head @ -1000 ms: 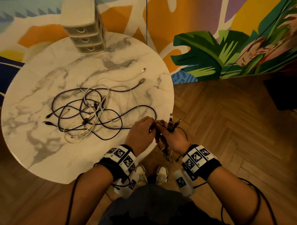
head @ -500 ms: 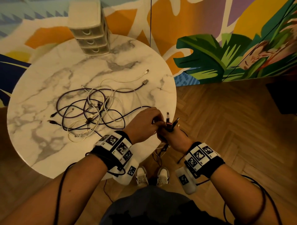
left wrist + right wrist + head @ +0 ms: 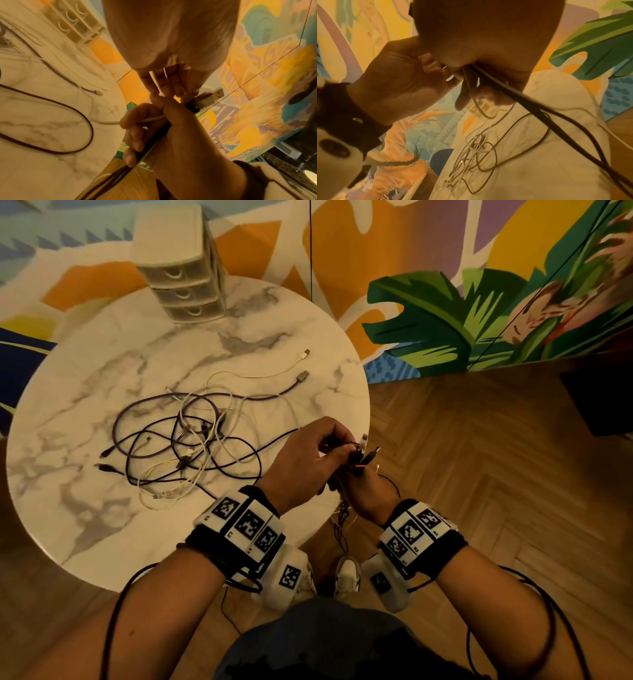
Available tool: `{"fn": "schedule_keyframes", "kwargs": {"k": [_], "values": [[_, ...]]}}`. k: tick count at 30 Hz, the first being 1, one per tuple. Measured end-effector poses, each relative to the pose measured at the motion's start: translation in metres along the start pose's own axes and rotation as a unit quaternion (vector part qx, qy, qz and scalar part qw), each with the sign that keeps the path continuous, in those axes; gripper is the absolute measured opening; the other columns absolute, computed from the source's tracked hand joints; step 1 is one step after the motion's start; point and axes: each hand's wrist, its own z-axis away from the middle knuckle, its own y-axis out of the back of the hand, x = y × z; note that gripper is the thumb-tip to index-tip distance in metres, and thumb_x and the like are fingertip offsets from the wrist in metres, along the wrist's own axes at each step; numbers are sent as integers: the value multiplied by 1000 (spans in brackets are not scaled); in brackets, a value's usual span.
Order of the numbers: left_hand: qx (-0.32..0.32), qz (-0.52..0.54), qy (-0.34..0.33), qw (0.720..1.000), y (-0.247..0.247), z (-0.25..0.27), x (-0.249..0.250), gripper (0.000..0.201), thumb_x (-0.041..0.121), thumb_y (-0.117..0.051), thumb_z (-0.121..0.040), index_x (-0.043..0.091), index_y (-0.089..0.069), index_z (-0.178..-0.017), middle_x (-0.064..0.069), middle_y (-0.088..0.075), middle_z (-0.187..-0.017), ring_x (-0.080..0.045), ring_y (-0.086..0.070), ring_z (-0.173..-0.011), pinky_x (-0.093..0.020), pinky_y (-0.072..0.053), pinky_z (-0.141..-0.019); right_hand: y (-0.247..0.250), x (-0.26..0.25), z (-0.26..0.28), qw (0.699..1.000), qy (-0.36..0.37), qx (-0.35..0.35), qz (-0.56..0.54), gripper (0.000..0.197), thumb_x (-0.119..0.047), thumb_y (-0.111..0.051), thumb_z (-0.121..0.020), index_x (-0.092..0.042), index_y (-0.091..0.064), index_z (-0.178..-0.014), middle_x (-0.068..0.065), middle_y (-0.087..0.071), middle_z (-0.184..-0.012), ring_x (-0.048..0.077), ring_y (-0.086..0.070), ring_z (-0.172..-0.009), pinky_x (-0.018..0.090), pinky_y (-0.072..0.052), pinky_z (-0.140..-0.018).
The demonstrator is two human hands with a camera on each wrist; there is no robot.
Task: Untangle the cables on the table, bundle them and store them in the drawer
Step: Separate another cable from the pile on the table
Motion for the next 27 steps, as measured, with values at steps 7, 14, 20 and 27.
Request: {"fn": "schedule_keyframes", "kwargs": {"k": [7,14,20,27], "values": [[41,29,-22,999,-6,0,3,3,17,-58,-90,17,-60,-92,7,-64,-87,-9,-61,-81,-19,-50,-67,0,13,-11,998,27,22,48,37,-19,-37,-101,-10,-60,-72,6,-63,-65,5,-57,-57,27,-48,-63],[-43,65,121,990,-16,2,-45,28,4,-54,-87,19,-57,-111,1,-63,-104,1,-55,-74,-8,-41,-61,7,11,-10,980,87,155,-91,30,-12,-33,-90,-13,-54,-68,-5,-54,-67,6,-48,-65,20,-40,-65],[-186,-171,141,957,-16,32,-124,19,26,-53,-95,12,-65,-93,-6,-60,-98,-20,-57,-86,-32,-44,-77,25,0,-13,928,-18,142,-343,49,-26,-29,-101,0,-54,-69,5,-40,-46,19,-35,-41,28,-43,-47],[43,-277,160,947,59,-7,-109,45,37,-35,-100,8,-64,-80,-13,-67,-84,-31,-61,-82,-32,-40,-70,50,-2,-18,952,15,223,-210,64,-43,-37,-99,-8,-37,-45,4,-37,-44,16,-31,-46,29,-28,-54]]}}
